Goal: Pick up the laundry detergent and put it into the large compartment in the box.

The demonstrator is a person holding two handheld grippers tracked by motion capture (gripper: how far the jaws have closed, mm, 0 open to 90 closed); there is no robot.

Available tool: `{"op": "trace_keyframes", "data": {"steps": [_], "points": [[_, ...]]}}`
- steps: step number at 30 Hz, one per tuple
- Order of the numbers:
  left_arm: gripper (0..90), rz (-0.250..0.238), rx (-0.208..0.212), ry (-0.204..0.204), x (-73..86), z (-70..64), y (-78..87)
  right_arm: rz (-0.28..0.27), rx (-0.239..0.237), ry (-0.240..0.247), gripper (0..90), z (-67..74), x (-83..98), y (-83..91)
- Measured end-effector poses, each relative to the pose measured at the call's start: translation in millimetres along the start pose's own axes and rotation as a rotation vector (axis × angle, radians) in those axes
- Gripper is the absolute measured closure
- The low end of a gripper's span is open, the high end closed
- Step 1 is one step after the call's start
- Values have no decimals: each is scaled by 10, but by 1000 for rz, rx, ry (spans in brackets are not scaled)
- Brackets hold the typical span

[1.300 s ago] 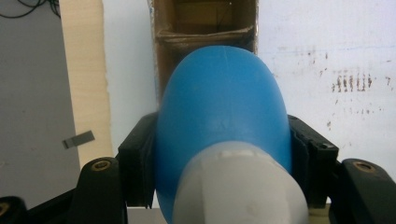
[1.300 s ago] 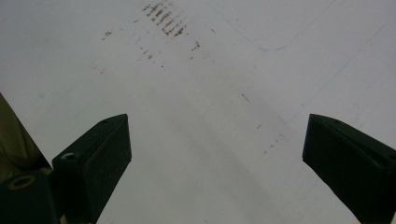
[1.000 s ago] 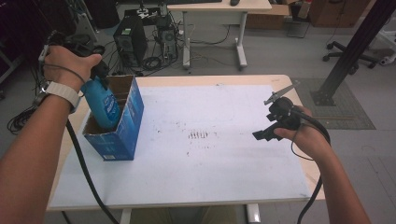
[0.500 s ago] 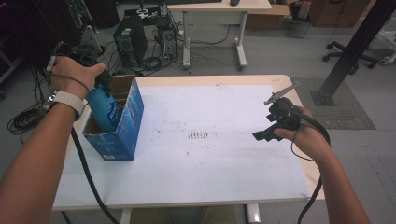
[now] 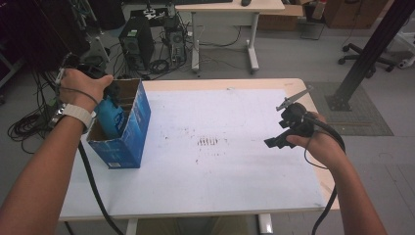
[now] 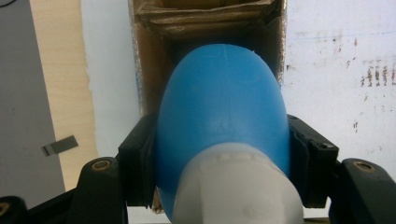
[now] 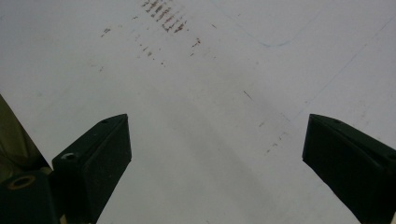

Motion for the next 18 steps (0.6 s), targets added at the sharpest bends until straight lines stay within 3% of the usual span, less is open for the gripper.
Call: {"op": "trace_keyframes", "data": {"steps": [18], "points": [[373,11,-6,-9,41,-25,-262,1,-3,0,81,9,11,-16]]}}
Point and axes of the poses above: each handheld gripper's, and its own axes: y roughly backward along the jaws, x roughly out of its underside, z roughly to its left, the point moved 2 cm from there along -y, roughly forward along the jaws, and after that the axes turned 1 degree about -z, right-handed, at the moved point
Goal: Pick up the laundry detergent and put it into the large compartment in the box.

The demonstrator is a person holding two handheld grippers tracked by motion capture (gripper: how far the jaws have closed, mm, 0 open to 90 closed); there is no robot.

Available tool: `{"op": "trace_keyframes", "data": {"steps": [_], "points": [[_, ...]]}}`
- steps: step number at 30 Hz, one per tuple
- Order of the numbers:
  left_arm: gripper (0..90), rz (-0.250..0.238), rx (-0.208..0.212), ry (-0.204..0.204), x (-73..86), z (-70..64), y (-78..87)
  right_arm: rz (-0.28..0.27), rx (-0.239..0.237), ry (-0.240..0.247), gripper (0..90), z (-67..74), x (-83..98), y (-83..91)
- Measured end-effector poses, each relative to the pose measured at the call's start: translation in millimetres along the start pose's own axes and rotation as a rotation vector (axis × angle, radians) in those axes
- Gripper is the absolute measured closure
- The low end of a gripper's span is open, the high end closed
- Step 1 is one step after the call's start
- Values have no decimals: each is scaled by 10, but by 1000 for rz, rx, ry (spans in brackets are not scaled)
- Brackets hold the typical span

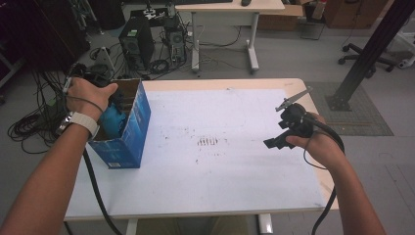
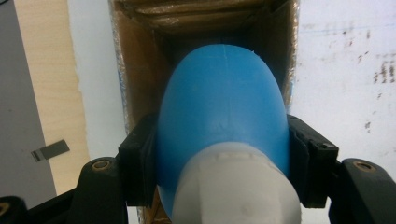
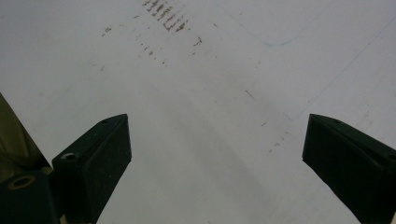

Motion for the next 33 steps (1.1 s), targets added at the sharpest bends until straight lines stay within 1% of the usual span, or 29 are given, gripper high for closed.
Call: {"op": "trace_keyframes", "data": {"steps": [10,13,15,23,24,33], "points": [[374,9,4,-3,7,4,-160,1,3,-6,81,-12,19,8],[374,8,-1,-6,2,0,-188,5,2,-8,82,-14,22,-2],[374,15,-6,-10,-3,1,-204,5,2,-8,82,-18,24,-7],[374,16,-1,-8,7,22,-309,9,0,-11,82,-29,31,-26],[374,23,0,-9,8,24,-323,10,0,-12,82,-28,29,-29],[374,24,-10,-17,17,35,-395,13,-4,-13,82,-25,30,-56]]}}
Point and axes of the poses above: each handheld gripper's, and its own axes: y roughly backward along the jaws, x roughly out of its underside, z roughly to its left, the point moved 2 cm from there along -y, roughly forward along the jaws, and after that the axes turned 1 degree about -z, right-handed, at the moved point
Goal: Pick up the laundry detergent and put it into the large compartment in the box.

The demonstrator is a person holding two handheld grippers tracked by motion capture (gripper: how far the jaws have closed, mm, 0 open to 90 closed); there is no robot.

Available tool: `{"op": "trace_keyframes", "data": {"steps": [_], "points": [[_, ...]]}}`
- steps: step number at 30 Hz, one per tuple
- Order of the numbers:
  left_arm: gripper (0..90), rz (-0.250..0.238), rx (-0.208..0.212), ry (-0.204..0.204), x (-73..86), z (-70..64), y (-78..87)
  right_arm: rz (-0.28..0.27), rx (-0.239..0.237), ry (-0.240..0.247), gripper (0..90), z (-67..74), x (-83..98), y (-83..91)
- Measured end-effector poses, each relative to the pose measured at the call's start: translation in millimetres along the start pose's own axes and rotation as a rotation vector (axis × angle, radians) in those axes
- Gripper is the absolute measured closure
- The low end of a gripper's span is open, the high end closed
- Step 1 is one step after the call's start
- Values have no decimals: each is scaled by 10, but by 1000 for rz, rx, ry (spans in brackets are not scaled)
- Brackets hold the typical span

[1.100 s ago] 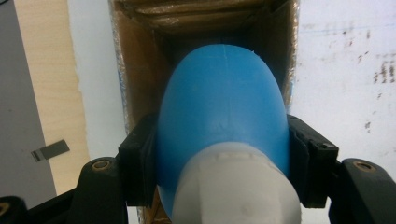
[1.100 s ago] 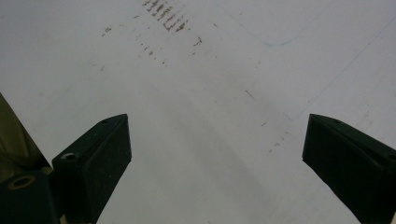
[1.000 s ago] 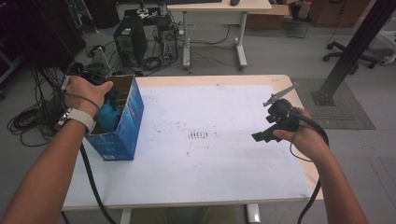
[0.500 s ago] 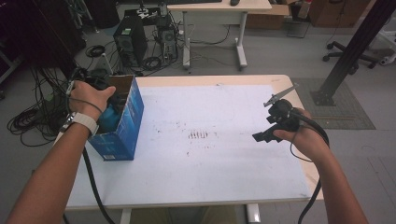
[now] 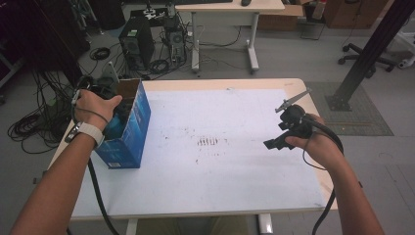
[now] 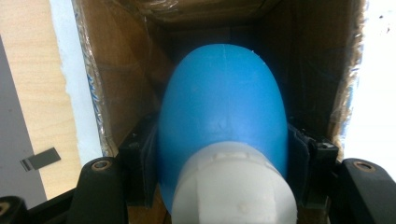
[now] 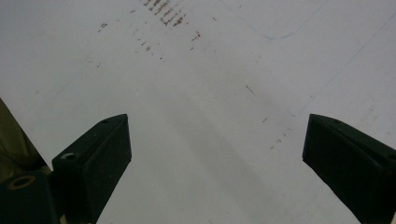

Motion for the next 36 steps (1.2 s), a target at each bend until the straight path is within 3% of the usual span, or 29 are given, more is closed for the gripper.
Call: {"op": "trace_keyframes", "data": {"steps": [18,36], "points": [[371,-13,-4,-11,1,0,-58,0,-2,-4,81,-2,21,-7],[327,-15,24,-12,-19,73,-94,12,-4,-4,81,2,1,-39]]}}
Point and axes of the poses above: each handheld gripper's, and its own axes: y roughly backward along the jaws, x roughly out of its underside, z roughly to its left, the point moved 2 cm from there along -y, roughly forward along the jaws, and after that the axes turned 1 degree about -z, right-handed, at the moved point
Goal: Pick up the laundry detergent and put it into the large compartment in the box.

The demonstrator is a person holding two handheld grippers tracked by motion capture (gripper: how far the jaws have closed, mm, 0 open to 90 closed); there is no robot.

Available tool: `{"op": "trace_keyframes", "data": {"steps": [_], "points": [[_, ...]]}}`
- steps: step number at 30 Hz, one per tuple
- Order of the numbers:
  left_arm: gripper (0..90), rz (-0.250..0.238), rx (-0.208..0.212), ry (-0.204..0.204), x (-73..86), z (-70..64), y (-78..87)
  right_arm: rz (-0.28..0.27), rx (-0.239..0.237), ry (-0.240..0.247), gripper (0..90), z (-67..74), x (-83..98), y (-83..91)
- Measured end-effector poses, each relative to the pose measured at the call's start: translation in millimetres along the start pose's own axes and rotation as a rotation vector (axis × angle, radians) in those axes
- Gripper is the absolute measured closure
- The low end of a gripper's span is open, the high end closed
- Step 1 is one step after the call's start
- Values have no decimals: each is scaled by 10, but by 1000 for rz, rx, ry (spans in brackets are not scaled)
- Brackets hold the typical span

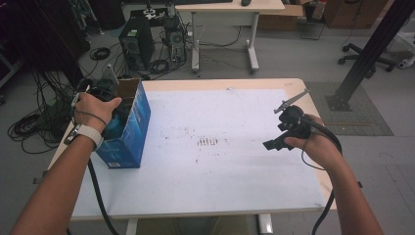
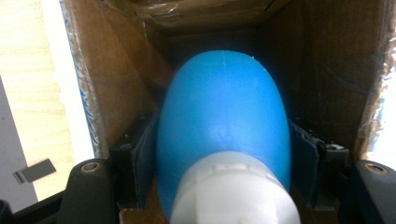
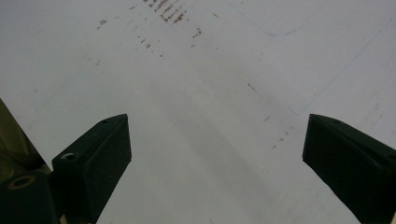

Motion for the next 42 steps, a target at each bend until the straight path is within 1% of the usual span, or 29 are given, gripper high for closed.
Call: {"op": "trace_keyframes", "data": {"steps": [3,7,8,11,18,21,24,32,33,35,42], "points": [[324,-2,6,1,0,14,0,3,-1,-1,81,-2,4,-11],[298,1,10,-6,-2,7,-2,4,0,-2,81,-2,7,-13],[287,4,8,-11,-3,4,-5,4,0,-2,81,-2,7,-13],[277,1,0,-9,-4,-14,-4,2,0,-1,81,2,3,-9],[251,-6,1,-7,-3,-14,6,2,0,-1,81,4,10,-7],[245,-2,-1,-9,-2,-13,10,-1,0,0,81,3,12,-5],[240,-3,7,-7,-2,-21,21,-1,0,0,81,5,13,-1],[235,-12,10,-13,5,-19,75,-3,0,1,82,12,17,0],[226,-16,7,-15,7,-16,91,-3,0,2,81,14,16,0],[199,-17,17,-14,9,-17,102,-6,0,1,81,16,14,4],[196,-15,21,-23,20,-28,109,-7,1,3,82,23,12,14]]}}
Point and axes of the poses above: each handheld gripper's, and its own axes: y roughly backward along the jaws, x roughly out of its underside, z roughly to its left, the point moved 2 cm from there along -y, roughly forward along the jaws, and after that the axes turned 1 degree about -z, right-handed, at the moved point
